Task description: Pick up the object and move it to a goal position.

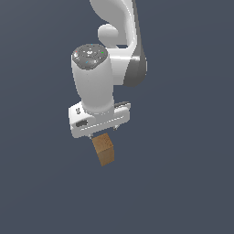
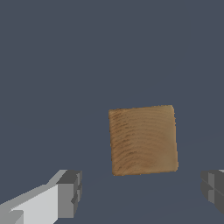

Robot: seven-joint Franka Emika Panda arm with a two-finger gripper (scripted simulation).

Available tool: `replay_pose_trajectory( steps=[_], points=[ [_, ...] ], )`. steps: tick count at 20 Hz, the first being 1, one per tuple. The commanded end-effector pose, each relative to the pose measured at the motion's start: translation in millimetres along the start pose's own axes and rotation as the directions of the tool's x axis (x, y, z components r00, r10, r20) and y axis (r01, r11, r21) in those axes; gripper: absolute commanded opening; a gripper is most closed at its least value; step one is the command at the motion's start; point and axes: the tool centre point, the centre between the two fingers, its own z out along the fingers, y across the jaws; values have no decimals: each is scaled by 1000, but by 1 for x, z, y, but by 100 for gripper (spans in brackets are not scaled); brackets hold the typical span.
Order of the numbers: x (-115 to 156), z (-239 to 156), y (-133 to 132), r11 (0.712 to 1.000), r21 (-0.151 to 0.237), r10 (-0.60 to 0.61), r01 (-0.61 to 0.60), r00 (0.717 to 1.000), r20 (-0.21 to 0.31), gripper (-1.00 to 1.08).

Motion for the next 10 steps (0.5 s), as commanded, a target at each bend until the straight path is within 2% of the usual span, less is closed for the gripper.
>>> replay_pose_trajectory(
  steps=[1, 10],
  points=[
    [7, 9, 5, 1000, 0, -31, 31, 1000, -3, 100],
    [16, 23, 13, 997, 1, -73, 73, 997, -6, 100]
  ],
)
